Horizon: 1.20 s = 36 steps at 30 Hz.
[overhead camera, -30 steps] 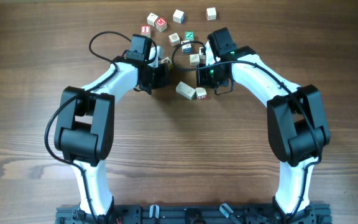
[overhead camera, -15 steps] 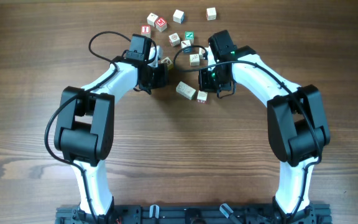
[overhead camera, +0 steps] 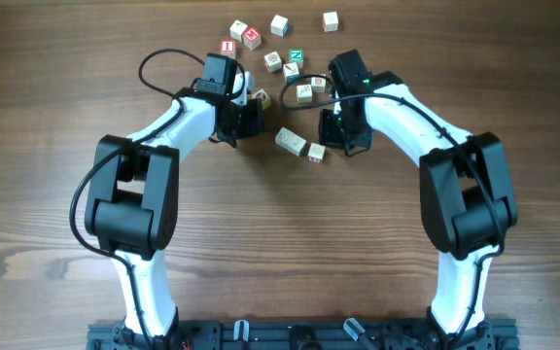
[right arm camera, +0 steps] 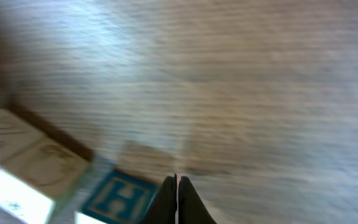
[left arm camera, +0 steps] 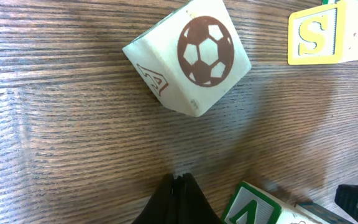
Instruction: Form a horizontal line
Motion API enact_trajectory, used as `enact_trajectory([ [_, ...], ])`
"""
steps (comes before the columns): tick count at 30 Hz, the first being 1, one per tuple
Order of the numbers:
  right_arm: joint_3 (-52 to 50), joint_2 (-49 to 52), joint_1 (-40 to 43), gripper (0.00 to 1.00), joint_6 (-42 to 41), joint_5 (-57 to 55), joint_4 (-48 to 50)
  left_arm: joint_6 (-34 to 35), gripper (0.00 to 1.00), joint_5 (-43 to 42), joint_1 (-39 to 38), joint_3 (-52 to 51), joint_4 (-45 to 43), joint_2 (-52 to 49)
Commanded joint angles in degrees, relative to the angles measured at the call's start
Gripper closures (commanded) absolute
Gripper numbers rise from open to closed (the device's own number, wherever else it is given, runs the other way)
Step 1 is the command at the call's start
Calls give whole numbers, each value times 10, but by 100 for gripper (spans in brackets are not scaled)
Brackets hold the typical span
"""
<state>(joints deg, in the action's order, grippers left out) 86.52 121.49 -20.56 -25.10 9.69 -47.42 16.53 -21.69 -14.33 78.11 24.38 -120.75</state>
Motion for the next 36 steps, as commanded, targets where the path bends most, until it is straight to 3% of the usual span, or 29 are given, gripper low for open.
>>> enact_trajectory([
  [1, 9, -21, 1, 96, -52, -45, -18, -36, 96, 0, 0, -5, -8, -5],
  [6, 9, -21, 1, 96, -85, -76, -34, -84, 96, -50, 0, -5, -30, -5],
  [13, 9, -21, -4, 96, -78, 24, -51, -132, 96, -71, -1, -5, -43, -8],
  [36, 9, -21, -33, 95, -81, 92, -8, -131, 96, -94, -1, -5, -57, -49],
])
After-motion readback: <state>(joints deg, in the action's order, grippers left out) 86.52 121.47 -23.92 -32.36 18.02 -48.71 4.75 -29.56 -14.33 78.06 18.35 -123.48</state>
